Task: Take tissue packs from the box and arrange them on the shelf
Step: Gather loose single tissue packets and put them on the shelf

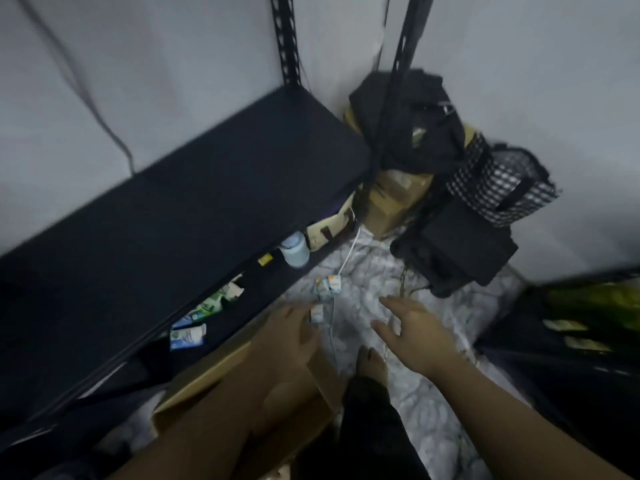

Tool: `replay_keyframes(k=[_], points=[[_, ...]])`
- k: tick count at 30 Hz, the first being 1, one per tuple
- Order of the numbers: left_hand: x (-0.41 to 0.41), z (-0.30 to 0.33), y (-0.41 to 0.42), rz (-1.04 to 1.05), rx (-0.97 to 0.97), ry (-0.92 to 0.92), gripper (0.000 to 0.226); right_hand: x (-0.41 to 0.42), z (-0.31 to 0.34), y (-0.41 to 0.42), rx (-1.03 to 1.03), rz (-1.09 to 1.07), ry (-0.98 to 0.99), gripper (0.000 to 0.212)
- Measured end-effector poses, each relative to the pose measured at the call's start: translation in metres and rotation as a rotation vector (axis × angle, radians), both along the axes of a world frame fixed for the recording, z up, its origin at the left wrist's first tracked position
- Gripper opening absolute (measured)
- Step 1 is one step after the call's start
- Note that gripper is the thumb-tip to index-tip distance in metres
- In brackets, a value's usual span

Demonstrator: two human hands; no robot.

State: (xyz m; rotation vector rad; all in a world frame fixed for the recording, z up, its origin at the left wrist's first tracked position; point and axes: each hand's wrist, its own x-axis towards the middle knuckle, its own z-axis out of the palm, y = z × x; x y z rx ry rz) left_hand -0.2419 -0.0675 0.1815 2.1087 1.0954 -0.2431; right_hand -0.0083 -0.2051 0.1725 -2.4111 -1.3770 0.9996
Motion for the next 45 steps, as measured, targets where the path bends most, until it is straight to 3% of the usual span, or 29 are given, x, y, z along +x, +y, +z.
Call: replay_keyframes(k=[7, 12, 16, 22, 27, 35, 41, 45], points=[[0.052, -0.173, 0.022, 0.12, -0.174, 0.127, 0.06, 0.028, -0.166, 0.021, -0.064, -0.052, 0.15, 0.054], [0.081, -0.301, 0.061, 0.136, -0.204, 0.145, 0.043, 0.052, -0.295, 0.058, -0.137, -0.037, 0.273, 0.038], [0.103, -0.388, 0.094, 0.145, -0.176, 0.198, 0.051, 0.068, -0.379, 0.1, -0.113, -0.004, 0.201, 0.064], [0.122, -0.476, 0.112, 0.252, -0.223, 0.252, 0.072, 0.068, -0.472, 0.148, -0.118, 0.069, 0.222, 0.059], [0.132, -0.518, 0.118, 0.281, -0.18, 0.237, 0.07, 0.068, -0.525, 0.181, -0.105, 0.167, 0.206, 0.064], [0.126, -0.541, 0.125, 0.44, -0.25, 0.22, 0.063, 0.056, -0.564, 0.194, -0.036, 0.061, 0.199, 0.062], [0.123, -0.523, 0.122, 0.581, -0.456, 0.085, 0.049, 0.039, -0.558, 0.186, -0.025, -0.14, 0.362, 0.032], [0.122, -0.478, 0.115, 0.666, -0.578, 0.0, 0.033, 0.047, -0.508, 0.168, 0.0, -0.217, 0.404, 0.019]])
